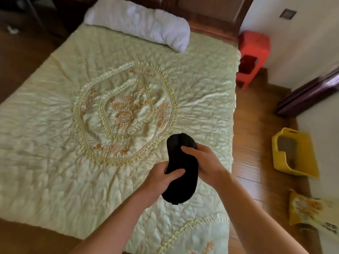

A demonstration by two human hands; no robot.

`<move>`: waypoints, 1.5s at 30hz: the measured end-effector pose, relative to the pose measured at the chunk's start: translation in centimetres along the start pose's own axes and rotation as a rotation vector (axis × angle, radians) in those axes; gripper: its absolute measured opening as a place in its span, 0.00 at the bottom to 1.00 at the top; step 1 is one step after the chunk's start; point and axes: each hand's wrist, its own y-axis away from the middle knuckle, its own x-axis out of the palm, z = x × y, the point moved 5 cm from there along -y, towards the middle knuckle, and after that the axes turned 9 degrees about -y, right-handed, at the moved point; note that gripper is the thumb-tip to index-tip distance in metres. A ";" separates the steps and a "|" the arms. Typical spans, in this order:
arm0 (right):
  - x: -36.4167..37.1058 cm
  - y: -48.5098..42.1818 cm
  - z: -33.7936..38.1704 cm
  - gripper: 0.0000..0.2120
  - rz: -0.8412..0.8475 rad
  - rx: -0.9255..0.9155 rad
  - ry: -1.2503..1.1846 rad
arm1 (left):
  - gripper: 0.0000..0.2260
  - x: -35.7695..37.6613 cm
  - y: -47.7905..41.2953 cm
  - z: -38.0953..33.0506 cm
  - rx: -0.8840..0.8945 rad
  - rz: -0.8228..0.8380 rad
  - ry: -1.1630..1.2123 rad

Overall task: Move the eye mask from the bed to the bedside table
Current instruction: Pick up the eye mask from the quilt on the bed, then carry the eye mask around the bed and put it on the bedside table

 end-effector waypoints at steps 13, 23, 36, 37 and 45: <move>4.1 13.7 9.8 0.14 0.017 -0.269 0.163 | 0.11 1.6 12.8 -10.3 -0.061 -0.008 -0.003; 5.7 19.6 10.4 0.15 0.169 -0.866 0.556 | 0.07 0.7 14.1 -11.2 -0.089 -0.170 0.285; 6.1 20.7 7.4 0.21 0.262 -1.093 1.067 | 0.20 0.5 15.6 -10.5 -0.004 0.077 0.659; 6.1 20.8 7.4 0.22 0.274 -1.050 1.009 | 0.21 0.5 15.7 -10.6 0.021 0.068 0.641; 4.2 20.6 6.5 0.15 0.065 -0.745 0.295 | 0.15 -0.8 16.1 -9.6 0.033 -0.092 0.613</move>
